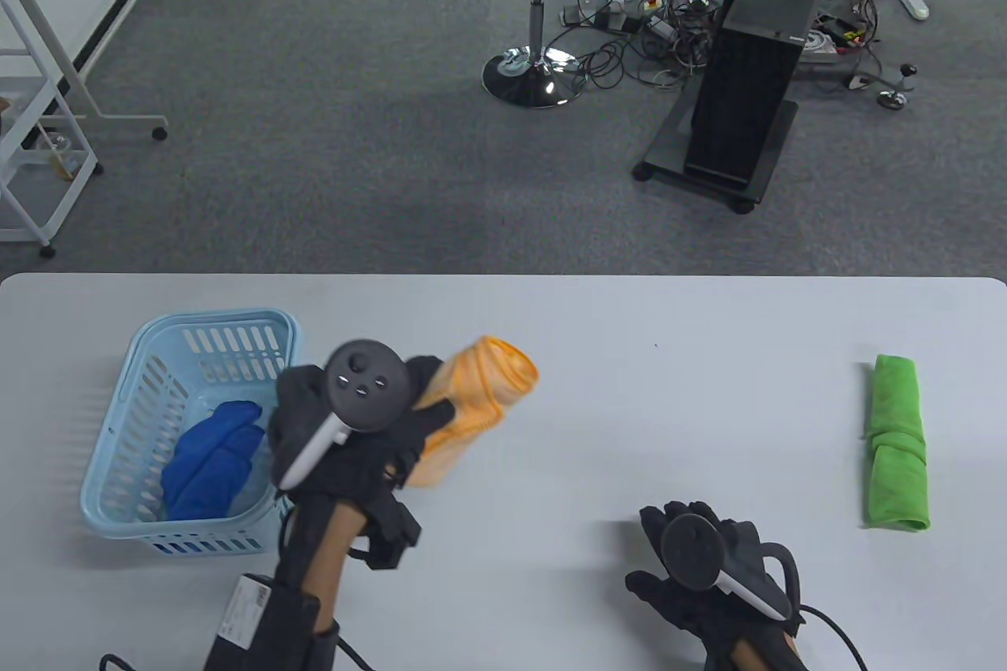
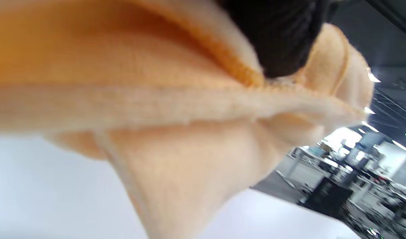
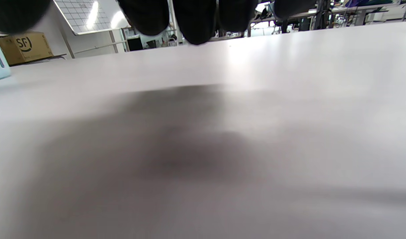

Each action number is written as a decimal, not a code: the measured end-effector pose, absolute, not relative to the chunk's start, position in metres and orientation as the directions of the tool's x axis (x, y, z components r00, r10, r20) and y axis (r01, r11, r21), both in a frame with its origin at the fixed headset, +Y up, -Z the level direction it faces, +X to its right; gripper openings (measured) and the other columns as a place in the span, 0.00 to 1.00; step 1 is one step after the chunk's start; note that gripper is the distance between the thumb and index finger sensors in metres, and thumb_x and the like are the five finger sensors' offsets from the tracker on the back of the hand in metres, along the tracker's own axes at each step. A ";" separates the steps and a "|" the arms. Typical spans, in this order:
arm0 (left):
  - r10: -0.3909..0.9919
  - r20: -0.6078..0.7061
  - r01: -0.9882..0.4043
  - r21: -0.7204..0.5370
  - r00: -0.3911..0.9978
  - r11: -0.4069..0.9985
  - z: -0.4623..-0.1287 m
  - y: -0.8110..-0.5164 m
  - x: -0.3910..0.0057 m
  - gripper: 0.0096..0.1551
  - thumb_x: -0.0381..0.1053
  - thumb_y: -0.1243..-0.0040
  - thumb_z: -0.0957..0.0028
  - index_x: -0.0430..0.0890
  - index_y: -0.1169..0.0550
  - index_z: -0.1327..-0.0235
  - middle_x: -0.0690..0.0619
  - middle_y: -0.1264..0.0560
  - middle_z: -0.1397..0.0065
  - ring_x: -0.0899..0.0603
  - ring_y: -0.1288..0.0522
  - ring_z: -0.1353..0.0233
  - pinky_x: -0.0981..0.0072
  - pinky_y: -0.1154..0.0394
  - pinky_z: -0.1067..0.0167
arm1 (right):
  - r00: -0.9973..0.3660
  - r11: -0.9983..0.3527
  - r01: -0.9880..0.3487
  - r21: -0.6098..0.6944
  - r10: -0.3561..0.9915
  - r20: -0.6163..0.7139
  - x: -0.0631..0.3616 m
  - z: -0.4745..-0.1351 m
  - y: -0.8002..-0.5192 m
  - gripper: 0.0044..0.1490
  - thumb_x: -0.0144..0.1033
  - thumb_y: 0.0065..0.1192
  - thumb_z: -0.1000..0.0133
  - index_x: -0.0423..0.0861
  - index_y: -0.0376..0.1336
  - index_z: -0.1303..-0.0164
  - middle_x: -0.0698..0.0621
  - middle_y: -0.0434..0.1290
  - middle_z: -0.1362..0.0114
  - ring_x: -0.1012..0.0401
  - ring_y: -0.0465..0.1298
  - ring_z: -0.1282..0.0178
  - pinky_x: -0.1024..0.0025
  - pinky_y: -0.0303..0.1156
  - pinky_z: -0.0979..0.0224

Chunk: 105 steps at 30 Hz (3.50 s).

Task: Roll rectangular towel into towel roll

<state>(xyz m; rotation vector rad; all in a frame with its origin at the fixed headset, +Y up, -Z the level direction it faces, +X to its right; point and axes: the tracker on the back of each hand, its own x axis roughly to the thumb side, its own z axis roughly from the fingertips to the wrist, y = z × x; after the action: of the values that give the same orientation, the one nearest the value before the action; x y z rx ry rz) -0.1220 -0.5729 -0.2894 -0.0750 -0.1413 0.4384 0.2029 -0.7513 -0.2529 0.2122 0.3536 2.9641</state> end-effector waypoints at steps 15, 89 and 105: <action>0.535 0.019 -0.525 -0.159 0.845 0.836 -0.265 -0.725 -0.110 0.35 0.59 0.40 0.55 0.53 0.21 0.31 0.43 0.19 0.33 0.33 0.25 0.29 0.35 0.33 0.34 | -0.980 -0.957 -0.140 0.255 0.171 0.105 0.206 -0.254 -0.752 0.58 0.66 0.54 0.62 0.49 0.52 0.22 0.42 0.53 0.20 0.43 0.52 0.19 0.34 0.49 0.23; 0.351 0.048 -0.337 -0.184 0.935 0.923 -0.264 -0.743 -0.111 0.24 0.58 0.34 0.58 0.50 0.13 0.53 0.46 0.16 0.52 0.36 0.20 0.39 0.34 0.32 0.36 | -0.858 -0.906 -0.386 -0.175 0.422 -0.294 0.294 -0.269 -0.716 0.35 0.50 0.62 0.60 0.49 0.74 0.44 0.47 0.78 0.38 0.50 0.79 0.37 0.43 0.66 0.29; 0.279 -0.138 -0.299 -0.163 0.950 0.940 -0.271 -0.745 -0.122 0.22 0.55 0.33 0.56 0.54 0.12 0.50 0.48 0.11 0.48 0.38 0.16 0.39 0.37 0.29 0.36 | -0.841 -0.892 -0.420 -0.165 0.451 -0.299 0.301 -0.269 -0.714 0.35 0.51 0.60 0.59 0.49 0.75 0.44 0.46 0.78 0.38 0.49 0.79 0.37 0.43 0.65 0.29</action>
<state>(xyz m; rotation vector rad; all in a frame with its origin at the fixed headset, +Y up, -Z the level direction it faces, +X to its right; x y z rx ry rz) -0.1217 -0.7448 -0.2705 -0.1837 0.1138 0.2955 0.3008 -0.7142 -0.2693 -0.4604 -0.1288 2.6405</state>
